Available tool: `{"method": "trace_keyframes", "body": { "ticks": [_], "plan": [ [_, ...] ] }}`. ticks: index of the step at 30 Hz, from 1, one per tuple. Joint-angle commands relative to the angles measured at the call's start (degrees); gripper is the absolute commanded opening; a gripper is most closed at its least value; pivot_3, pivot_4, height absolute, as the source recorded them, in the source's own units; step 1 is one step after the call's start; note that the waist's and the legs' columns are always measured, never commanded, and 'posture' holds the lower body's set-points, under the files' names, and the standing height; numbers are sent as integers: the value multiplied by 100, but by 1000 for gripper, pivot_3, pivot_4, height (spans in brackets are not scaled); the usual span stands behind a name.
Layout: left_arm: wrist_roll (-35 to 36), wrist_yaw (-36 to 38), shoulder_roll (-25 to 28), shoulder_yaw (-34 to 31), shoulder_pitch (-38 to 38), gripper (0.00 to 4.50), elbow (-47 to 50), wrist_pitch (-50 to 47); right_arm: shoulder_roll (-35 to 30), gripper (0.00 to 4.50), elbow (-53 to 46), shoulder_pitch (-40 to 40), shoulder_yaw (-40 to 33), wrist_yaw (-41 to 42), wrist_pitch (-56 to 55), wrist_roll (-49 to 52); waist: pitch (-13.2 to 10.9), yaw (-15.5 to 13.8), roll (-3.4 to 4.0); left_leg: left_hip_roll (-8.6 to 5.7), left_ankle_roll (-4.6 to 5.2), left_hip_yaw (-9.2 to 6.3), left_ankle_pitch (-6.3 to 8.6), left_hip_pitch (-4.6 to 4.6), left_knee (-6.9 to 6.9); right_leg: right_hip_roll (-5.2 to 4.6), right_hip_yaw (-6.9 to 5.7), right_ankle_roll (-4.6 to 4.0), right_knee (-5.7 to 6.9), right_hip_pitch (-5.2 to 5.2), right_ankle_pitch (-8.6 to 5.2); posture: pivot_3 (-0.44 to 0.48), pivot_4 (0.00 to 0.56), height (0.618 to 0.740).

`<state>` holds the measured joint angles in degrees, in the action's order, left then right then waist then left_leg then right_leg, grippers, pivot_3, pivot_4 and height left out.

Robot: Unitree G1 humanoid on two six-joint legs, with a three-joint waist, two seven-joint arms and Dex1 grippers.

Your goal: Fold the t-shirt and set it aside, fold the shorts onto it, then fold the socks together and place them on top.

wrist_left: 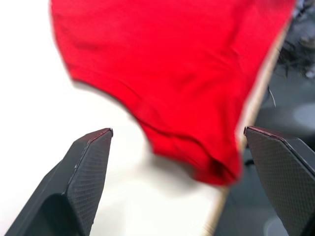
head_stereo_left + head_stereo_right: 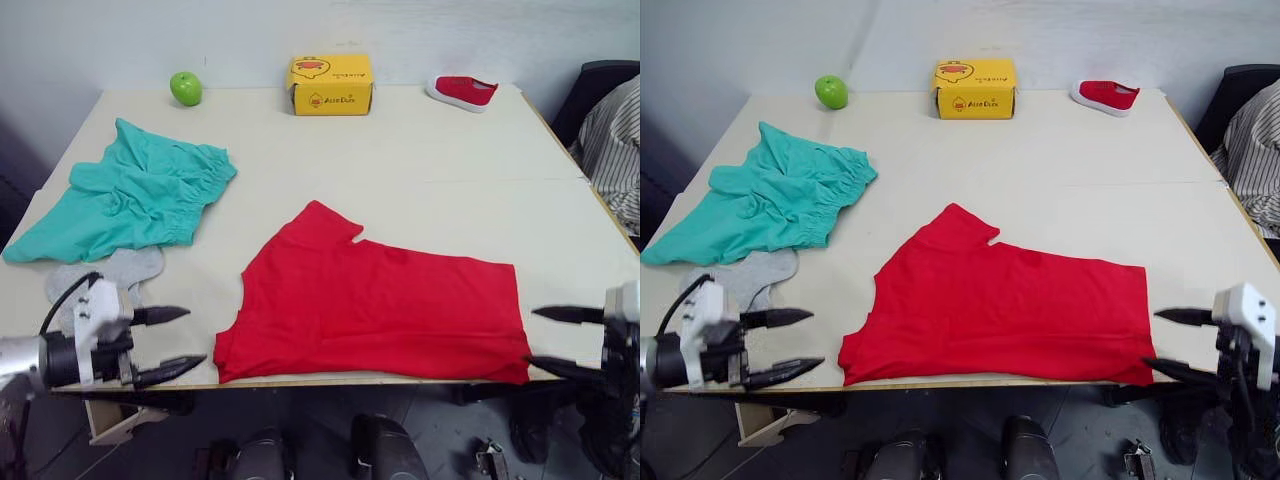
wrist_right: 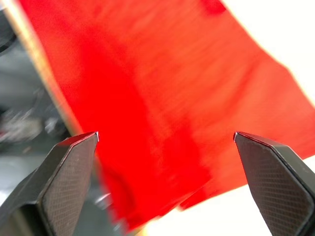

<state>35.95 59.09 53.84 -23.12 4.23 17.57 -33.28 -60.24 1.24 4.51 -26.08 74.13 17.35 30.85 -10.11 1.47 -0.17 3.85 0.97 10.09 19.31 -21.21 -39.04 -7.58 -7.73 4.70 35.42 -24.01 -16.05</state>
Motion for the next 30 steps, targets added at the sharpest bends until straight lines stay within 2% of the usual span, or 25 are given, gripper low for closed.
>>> {"method": "trace_keyframes", "body": {
  "ticks": [1, 4, 6, 11, 15, 19, 22, 26, 30],
  "plan": [
    [-413, -354, -259, 1122, -1552, 4497, -847, -333, 38, 4463, 754, -1265, 674, -317, 210, -302, -4, -15, -1, -4, 3, 1, -8, -12, 1, -2, 0, 5, 3, -13, 4, 0, 150, 740],
    [-994, -434, -676, 1959, -2960, 4497, -1900, -238, 257, 4463, 2154, -2652, 1406, -485, -71, -953, -7, -26, -10, -18, 5, 17, -19, -14, -3, 0, -10, 16, 22, -21, 12, 0, 150, 740],
    [-1381, -491, -917, 2340, -3614, 4497, -2516, -58, 404, 4463, 3107, -3410, 1785, -539, -296, -1388, -9, -6, -15, -40, 4, 38, -34, -25, -6, 9, -4, 21, 21, -35, 14, 0, 150, 740],
    [-1902, -476, -1495, 2856, -4687, 4497, -3619, 178, 717, 4463, 5302, -4964, 2500, -724, -806, -2334, -19, 34, -23, -37, 0, 120, -36, -36, 4, 21, 5, 25, 35, -61, 14, 0, 150, 740],
    [-2270, -514, -1815, 3002, -5233, 4497, -4533, 476, 773, 4463, 6287, -5574, 2797, -750, -1154, -2837, -20, 50, -23, -27, 0, 135, -36, -34, 0, 29, 16, 29, 36, -64, 16, 0, 150, 740],
    [-2489, -618, -2088, 3008, -5613, 4497, -5297, 690, 772, 4463, 6774, -5858, 2890, -462, -1139, -3095, -20, 63, -23, -21, -6, 139, -40, -28, -4, 33, 26, 30, 48, -64, 16, 0, 150, 740],
    [-2652, -765, -2289, 2988, -5900, 4500, -5811, 861, 774, 3871, 6883, -5926, 2967, -162, -1067, -3265, -20, 63, -23, -21, -6, 141, -41, -25, -8, 34, 34, 33, 53, -64, 17, 0, 150, 740],
    [-2840, -728, -2464, 3012, -6172, 4500, -6371, 1131, 893, 2595, 6951, -5945, 2828, -198, -1110, -3206, -21, 63, -24, -19, -6, 141, -41, -25, -9, 38, 36, 33, 52, -64, 18, 0, 150, 740],
    [-3069, -848, -2640, 3013, -6505, 4500, -7063, 1489, 978, 1130, 6956, -5884, 2759, -152, -1103, -3197, -21, 73, -24, -19, -7, 142, -41, -25, -8, 39, 36, 33, 52, -64, 18, 0, 150, 740]
  ]
}}
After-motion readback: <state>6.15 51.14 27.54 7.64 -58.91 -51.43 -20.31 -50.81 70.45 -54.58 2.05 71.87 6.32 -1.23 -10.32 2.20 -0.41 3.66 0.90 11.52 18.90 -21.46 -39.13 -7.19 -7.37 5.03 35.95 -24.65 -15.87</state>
